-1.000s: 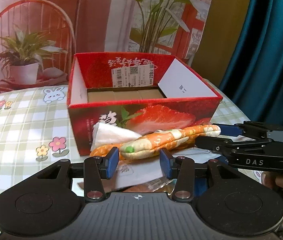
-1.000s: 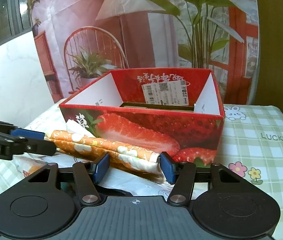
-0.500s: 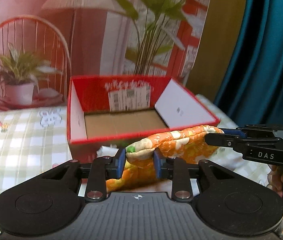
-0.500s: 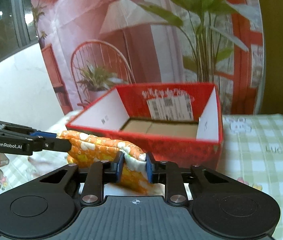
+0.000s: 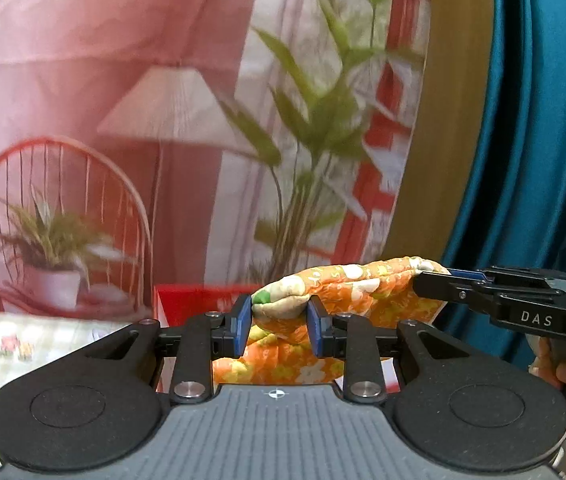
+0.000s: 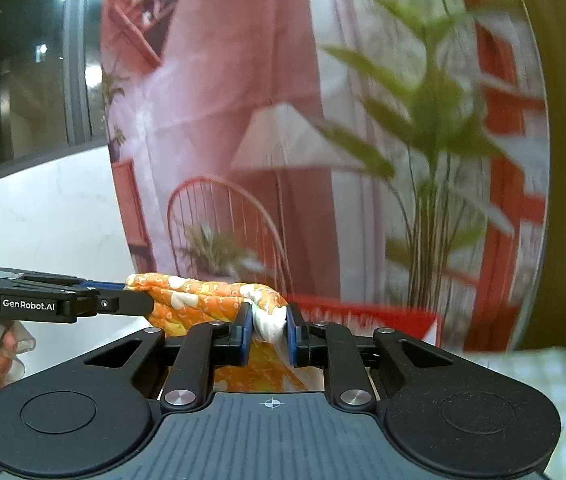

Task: Organize soft objects
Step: 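Lift the orange cloth with the left tool and lower it into the red box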

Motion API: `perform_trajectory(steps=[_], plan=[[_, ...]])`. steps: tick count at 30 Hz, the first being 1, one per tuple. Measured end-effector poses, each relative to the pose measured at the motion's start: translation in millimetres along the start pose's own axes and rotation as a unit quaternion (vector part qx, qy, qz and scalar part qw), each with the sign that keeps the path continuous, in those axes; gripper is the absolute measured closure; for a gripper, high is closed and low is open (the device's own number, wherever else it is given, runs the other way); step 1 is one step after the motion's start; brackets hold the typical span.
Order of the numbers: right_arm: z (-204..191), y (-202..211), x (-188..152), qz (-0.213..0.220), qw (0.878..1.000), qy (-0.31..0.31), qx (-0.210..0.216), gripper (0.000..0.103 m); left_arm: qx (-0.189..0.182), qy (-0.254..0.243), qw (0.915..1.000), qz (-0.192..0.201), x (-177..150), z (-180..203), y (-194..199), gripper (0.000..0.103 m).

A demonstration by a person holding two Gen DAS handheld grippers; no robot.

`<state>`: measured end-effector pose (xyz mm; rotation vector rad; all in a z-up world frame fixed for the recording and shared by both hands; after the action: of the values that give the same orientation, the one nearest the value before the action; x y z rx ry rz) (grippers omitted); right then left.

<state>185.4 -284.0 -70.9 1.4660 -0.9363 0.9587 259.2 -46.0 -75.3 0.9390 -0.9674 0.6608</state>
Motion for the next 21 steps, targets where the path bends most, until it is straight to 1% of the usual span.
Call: perform_trajectory(steps=[2,4,6,9,11,16,19,21], plan=[[-0.3,-2.2,14.4,0.013,1.0,0.017,-0.004,0.087,0.004,-0.008,0.9999,0.01,10.8,0.9,-4.9,0.072],[-0.3,-7.7,24.4,0.019,0.999,0.029,-0.01,0.087,0.007,-0.01,0.9999,0.009,16.8,-1.4,-15.5,0.072],[5.5,-19.0,30.2,0.017,0.999,0.03,-0.015,0.087,0.009,-0.008,0.9999,-0.007,18.9,-5.5,-31.5,0.072],[15.5,-39.3,26.6,0.001,1.0,0.018,-0.02,0.087,0.009,0.01,0.9985,-0.054,12.6,-18.1,-61.0,0.072],[22.7,-55.3,16.6,-0.019,1.0,0.008,-0.023,0.087,0.013,0.032,0.9959,-0.084,3.3,-27.3,-80.5,0.072],[38.5,-90.4,-21.7,-0.085,0.995,-0.056,-0.016,0.088,0.023,0.064,0.987,-0.146,-26.8,-39.7,-119.6,0.072],[43.0,-107.0,-42.3,-0.119,0.989,-0.082,-0.011,0.088,0.029,0.059,0.9822,-0.176,-44.6,-43.3,-134.5,0.072],[43.4,-117.9,-56.0,-0.14,0.985,-0.098,-0.003,0.088,0.035,0.056,0.98,-0.188,-55.4,-49.3,-138.5,0.072]])
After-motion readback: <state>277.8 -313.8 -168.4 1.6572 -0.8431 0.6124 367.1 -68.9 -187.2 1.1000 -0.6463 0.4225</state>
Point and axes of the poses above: each gripper's, at about its wrist camera, not at the fingertips, and y roughly against the way its jaws point, z to its right, x to its top, the point moved 6 cm from there along -y, roughly the way its jaws point, and after that the axes turned 7 degrees about y, right-handed, at the moved point
